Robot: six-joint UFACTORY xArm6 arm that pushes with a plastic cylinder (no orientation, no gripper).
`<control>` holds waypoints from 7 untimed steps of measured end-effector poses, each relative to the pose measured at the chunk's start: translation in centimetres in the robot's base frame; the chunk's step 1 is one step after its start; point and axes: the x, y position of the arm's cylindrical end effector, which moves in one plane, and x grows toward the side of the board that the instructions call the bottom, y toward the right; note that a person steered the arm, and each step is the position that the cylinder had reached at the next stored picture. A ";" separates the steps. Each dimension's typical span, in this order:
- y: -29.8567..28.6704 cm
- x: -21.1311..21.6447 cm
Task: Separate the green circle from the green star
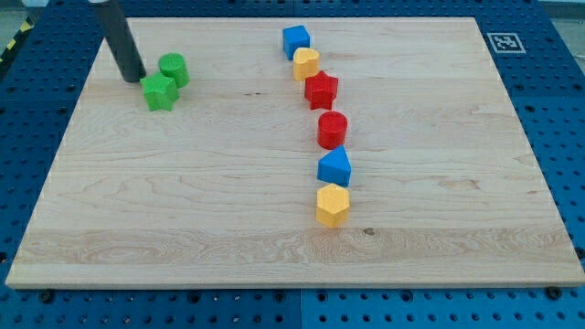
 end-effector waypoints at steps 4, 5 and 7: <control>5.6 -1.2; 5.6 -2.2; 5.5 -4.8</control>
